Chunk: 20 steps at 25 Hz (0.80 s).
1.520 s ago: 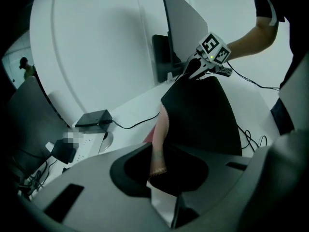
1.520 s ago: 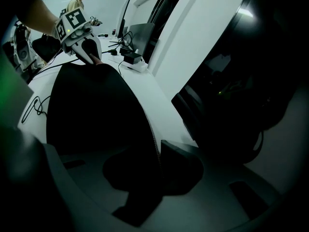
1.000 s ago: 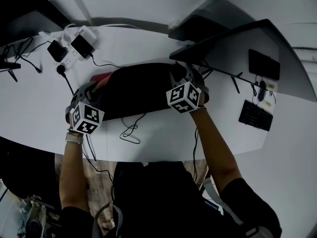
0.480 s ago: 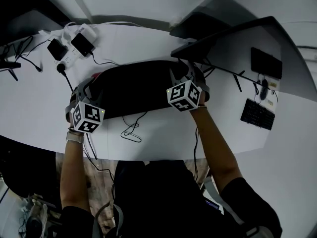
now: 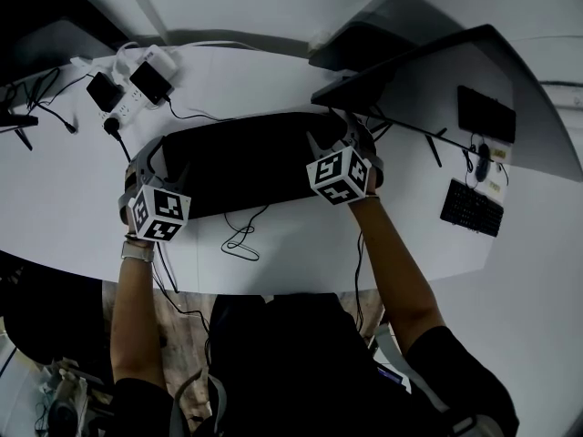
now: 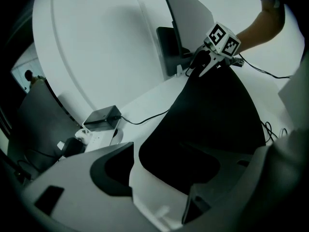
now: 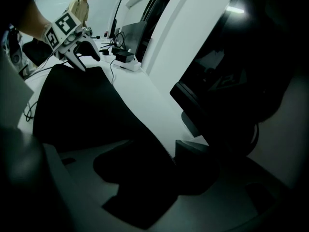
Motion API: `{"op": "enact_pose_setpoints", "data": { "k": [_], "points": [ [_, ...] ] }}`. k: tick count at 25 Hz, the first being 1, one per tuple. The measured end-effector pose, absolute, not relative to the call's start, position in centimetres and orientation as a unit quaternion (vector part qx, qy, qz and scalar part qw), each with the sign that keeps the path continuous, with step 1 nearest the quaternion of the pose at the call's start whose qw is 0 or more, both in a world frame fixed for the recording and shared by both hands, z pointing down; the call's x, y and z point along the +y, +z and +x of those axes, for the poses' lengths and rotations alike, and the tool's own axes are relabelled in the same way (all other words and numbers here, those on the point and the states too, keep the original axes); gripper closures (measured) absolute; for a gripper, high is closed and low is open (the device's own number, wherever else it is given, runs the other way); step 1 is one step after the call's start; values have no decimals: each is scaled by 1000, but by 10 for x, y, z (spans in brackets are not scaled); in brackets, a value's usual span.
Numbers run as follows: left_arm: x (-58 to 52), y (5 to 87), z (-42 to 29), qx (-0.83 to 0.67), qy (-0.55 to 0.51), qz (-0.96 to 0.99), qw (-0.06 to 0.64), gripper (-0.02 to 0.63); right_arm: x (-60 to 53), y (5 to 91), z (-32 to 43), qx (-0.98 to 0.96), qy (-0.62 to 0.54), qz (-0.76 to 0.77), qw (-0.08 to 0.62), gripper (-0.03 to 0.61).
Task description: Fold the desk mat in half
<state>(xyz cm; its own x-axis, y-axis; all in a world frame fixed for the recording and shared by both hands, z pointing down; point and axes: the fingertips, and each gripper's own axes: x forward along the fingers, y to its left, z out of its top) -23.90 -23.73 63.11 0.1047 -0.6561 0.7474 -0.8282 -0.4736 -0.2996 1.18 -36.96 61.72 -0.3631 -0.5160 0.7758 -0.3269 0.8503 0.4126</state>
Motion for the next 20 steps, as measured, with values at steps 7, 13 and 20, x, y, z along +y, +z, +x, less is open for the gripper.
{"op": "enact_pose_setpoints", "data": {
  "k": [7,13,20],
  "points": [
    [-239,630,-241,-504,445,734,95,302,-365,607,11,-846,-52,266,459,296],
    [-238,625,-244,-502,448,734,96,279,-362,600,13,-848,-45,267,455,296],
    [-233,613,-244,-502,440,738,100,279,-350,590,21,-851,-15,274,449,296]
  ]
}}
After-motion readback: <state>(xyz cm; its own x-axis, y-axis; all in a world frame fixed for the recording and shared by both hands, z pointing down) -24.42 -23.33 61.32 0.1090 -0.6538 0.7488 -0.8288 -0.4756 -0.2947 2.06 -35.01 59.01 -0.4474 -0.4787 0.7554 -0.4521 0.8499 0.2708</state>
